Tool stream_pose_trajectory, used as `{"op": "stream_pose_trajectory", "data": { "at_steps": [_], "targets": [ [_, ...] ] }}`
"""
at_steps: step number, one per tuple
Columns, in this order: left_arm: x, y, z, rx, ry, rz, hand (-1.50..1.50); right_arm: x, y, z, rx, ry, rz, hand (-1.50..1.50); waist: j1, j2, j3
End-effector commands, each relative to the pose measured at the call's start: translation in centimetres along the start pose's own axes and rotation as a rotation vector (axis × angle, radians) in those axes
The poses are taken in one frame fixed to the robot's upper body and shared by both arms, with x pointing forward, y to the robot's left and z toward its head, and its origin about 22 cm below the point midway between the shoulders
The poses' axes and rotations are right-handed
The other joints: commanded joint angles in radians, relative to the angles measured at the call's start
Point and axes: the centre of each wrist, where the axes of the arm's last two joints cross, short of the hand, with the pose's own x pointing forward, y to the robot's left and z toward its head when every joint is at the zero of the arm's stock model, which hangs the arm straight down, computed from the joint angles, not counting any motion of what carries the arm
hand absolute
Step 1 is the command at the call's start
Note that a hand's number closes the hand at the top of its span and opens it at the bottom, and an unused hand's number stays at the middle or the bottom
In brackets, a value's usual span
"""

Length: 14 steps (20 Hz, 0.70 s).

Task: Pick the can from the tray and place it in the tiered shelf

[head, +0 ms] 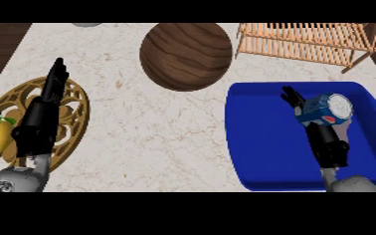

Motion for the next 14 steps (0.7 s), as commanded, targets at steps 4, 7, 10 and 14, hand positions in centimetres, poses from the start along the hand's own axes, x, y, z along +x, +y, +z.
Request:
{"op": "stream_pose_trajectory", "data": {
  "at_steps": [4,7,10,14],
  "targets": [
    [0.3,-2.3,-0.4,-0.139,0.024,0.079,0.0,9.3,-5.1,-5.0,0.37,-0.226,-0.071,-1.5,0.028,0.004,0.0],
    [0.1,-3.7,0.4,-0.173,0.042,0.119,0.0,4.7,0.4,-3.6,0.321,-0.103,-0.597,-1.5,0.025,0.06,0.032],
    [-0.8,-5.0,1.3,-0.22,0.103,0.149,0.0,11.6,-13.0,-6.2,0.089,-0.262,0.313,1.5,0.01,0.015,-0.006],
    [-1.4,-5.7,0.5,-0.295,0.1,0.182,0.0,5.9,-14.7,-8.5,-0.081,-0.29,-0.076,-1.5,0.056,0.021,0.004]
  ]
}}
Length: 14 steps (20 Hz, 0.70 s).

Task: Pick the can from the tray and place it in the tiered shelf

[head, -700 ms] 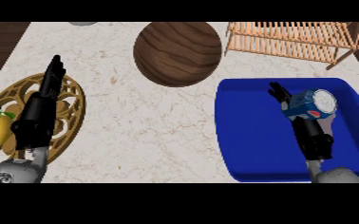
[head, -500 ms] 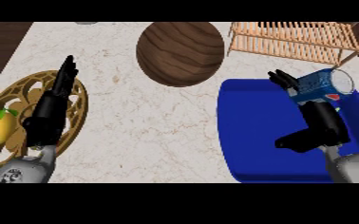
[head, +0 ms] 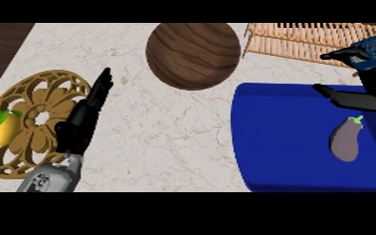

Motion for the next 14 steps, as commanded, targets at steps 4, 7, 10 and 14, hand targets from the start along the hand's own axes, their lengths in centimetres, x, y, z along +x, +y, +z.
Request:
{"op": "stream_pose_trajectory", "data": {
  "at_steps": [4,7,10,14],
  "targets": [
    [-0.7,-0.6,-1.2,-0.06,0.002,0.031,0.0,-2.1,-5.7,-1.8,-0.091,-0.147,-0.236,-1.5,0.015,-0.008,0.0],
    [-1.0,-3.5,0.2,-0.054,0.024,0.037,0.0,-2.8,-7.8,-0.5,0.038,-0.153,-0.29,-1.5,0.01,-0.014,0.0],
    [-0.6,-3.9,-1.7,-0.059,0.024,0.036,0.0,0.4,-10.0,-0.6,0.287,-0.122,-0.15,-1.5,-0.008,-0.014,-0.001],
    [-0.1,-1.1,-2.3,-0.048,0.033,0.04,0.0,3.8,-12.2,-2.1,0.371,-0.116,0.0,-1.5,0.005,-0.015,-0.001]
  ]
}}
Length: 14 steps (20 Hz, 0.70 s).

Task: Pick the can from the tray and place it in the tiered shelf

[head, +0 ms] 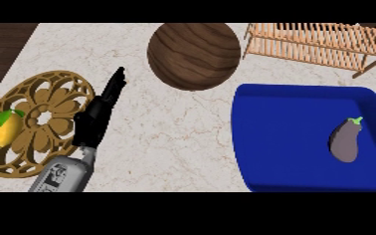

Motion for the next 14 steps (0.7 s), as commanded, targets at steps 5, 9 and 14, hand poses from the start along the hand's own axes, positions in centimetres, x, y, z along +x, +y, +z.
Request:
{"op": "stream_pose_trajectory", "data": {
  "at_steps": [5,9,14],
  "targets": [
    [-1.1,0.5,-0.5,0.021,0.011,-0.001,0.0,6.7,-0.7,-2.9,0.247,0.044,0.22,-1.5,-0.02,-0.009,-0.002],
    [-1.4,0.0,0.6,0.021,0.013,-0.004,0.0,11.0,-0.4,-3.8,0.388,0.115,0.408,-1.5,-0.022,-0.015,-0.003],
    [-0.4,1.3,-0.7,0.034,0.011,0.002,0.0,11.9,2.0,-3.6,0.516,0.18,0.632,-1.5,-0.03,-0.012,-0.002]
  ]
}}
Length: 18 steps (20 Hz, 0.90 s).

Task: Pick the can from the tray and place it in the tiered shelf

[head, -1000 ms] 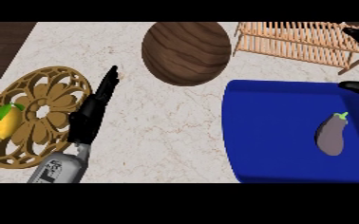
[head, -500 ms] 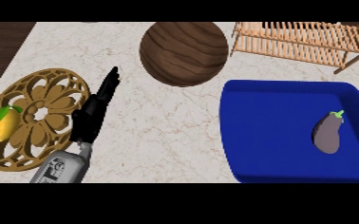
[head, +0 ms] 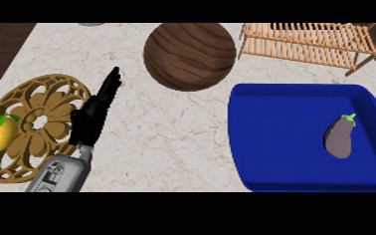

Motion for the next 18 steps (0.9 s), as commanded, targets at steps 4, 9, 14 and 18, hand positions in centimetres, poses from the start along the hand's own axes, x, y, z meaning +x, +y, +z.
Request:
{"op": "stream_pose_trajectory", "data": {
  "at_steps": [4,9,14,18],
  "targets": [
    [-0.8,-0.3,1.6,-0.003,0.005,0.005,0.0,3.1,1.1,0.6,0.13,0.056,0.211,-1.5,-0.003,-0.002,0.0],
    [-1.1,-1.9,0.4,-0.012,0.006,0.004,0.0,4.6,3.1,0.5,0.124,0.054,0.213,-1.5,-0.008,-0.001,0.0],
    [-0.4,1.3,-0.1,0.007,-0.007,0.021,0.0,4.1,4.3,1.1,0.086,0.037,0.205,-1.5,-0.001,0.001,0.0],
    [-0.7,0.4,-0.1,0.004,-0.004,0.0,0.0,5.0,5.5,1.8,0.063,0.06,0.226,-1.5,-0.001,0.002,0.0]
  ]
}}
